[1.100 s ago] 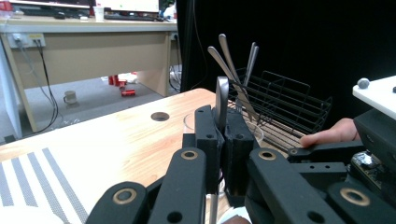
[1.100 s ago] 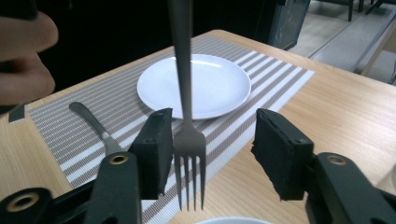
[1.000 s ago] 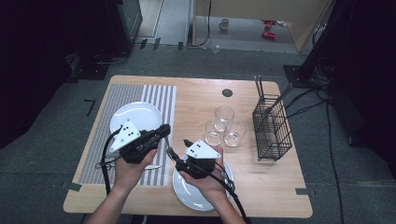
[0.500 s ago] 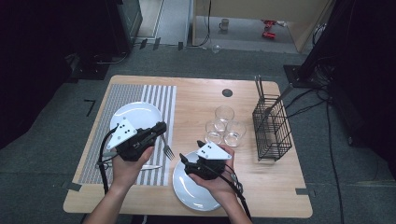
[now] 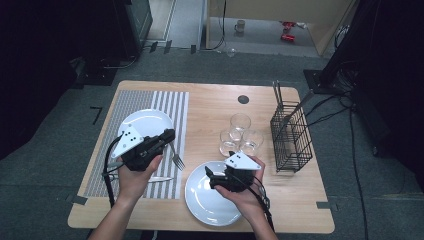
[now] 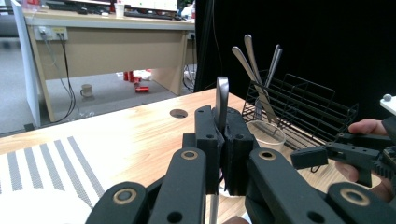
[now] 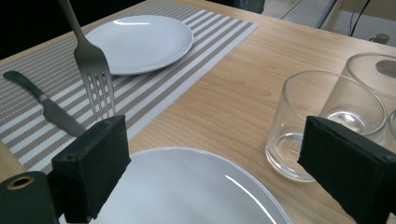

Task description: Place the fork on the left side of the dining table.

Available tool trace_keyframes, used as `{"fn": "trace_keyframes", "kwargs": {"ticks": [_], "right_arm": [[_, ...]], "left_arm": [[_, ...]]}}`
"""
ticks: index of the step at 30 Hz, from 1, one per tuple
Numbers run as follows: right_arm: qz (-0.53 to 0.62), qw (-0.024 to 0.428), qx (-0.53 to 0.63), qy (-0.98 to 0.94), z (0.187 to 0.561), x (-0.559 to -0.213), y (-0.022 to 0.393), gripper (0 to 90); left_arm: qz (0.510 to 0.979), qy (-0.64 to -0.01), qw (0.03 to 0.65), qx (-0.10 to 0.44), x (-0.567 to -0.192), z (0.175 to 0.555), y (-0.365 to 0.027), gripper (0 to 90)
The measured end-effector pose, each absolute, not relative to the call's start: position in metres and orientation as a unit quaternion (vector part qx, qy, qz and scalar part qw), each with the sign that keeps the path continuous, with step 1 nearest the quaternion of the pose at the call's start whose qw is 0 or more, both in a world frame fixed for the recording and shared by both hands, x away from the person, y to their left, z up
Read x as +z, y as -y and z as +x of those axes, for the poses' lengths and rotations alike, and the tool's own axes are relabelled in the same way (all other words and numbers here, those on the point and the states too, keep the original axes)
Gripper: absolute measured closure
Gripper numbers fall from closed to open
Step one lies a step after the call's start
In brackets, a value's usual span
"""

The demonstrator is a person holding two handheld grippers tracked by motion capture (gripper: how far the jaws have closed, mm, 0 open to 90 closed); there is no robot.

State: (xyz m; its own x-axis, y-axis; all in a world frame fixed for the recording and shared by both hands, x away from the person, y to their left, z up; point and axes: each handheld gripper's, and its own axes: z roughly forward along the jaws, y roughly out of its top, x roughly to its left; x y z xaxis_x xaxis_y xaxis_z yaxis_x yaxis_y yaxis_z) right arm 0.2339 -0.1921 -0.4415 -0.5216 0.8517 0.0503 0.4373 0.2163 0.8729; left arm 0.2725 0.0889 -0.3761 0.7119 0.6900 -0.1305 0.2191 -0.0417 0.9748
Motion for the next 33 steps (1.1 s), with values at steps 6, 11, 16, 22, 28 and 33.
{"fn": "trace_keyframes", "kwargs": {"ticks": [6,11,16,22,28,33], "right_arm": [[0.443,0.228,0.440,-0.747,0.232,-0.448,0.209,0.0],[0.449,0.230,0.439,-0.743,0.228,-0.453,0.227,0.0],[0.458,0.246,0.431,-0.737,0.224,-0.456,0.243,0.0],[0.470,0.247,0.422,-0.735,0.219,-0.462,0.263,0.0],[0.482,0.246,0.417,-0.730,0.216,-0.472,0.281,0.0],[0.492,0.239,0.410,-0.730,0.213,-0.481,0.295,0.0]], "left_arm": [[0.695,-0.330,0.609,0.194,-0.376,0.274,-0.090,88.3],[0.696,-0.331,0.607,0.193,-0.377,0.275,-0.090,88.3],[0.699,-0.333,0.603,0.193,-0.380,0.275,-0.089,88.3],[0.699,-0.337,0.600,0.194,-0.381,0.276,-0.090,88.3],[0.700,-0.342,0.596,0.195,-0.382,0.277,-0.091,88.4],[0.699,-0.347,0.594,0.196,-0.382,0.278,-0.091,88.3]]}}
